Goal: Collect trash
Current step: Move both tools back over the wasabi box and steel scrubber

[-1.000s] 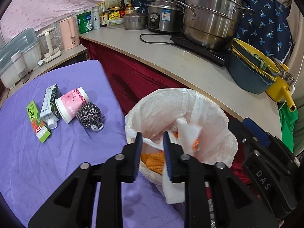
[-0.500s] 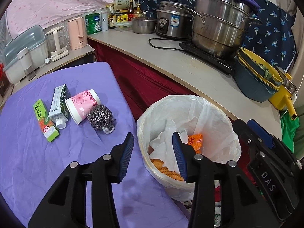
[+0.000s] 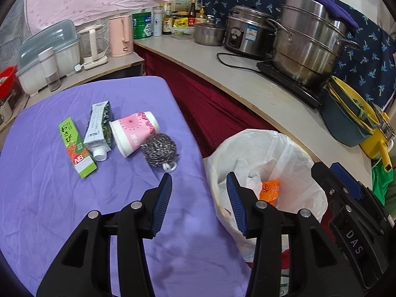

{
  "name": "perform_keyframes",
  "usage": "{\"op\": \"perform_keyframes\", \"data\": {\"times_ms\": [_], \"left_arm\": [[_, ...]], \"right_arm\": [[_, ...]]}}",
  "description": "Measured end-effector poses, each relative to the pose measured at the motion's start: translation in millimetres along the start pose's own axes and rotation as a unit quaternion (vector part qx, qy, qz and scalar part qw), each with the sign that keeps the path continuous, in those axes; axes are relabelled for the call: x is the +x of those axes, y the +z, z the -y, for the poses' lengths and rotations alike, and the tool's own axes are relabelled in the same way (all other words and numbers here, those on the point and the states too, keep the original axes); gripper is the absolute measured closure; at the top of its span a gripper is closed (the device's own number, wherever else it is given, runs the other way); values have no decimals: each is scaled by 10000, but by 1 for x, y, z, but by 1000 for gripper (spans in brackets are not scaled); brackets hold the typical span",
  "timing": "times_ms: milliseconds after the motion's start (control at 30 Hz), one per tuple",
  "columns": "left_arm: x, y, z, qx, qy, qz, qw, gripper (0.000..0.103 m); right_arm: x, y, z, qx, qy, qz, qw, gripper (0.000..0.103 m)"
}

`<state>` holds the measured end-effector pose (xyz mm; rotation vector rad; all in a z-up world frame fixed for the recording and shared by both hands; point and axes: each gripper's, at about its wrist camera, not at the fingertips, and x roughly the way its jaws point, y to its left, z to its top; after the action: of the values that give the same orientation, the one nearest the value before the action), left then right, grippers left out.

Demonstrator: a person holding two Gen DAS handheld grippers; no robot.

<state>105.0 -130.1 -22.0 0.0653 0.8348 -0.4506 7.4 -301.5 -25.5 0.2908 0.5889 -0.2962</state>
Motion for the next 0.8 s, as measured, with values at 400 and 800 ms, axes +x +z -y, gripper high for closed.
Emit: {"op": "perform_keyframes", "data": {"times_ms": [400,800], "left_arm": [[1,-3,-82,-688,553,16,9961,42],[8,-7,-167,-1435,1072,-41,9838,25]], "right_arm": [[19,-1,-44,-290,222,-95,9993,48],[60,-9,-100,-483,588,-399,9963,41]]}}
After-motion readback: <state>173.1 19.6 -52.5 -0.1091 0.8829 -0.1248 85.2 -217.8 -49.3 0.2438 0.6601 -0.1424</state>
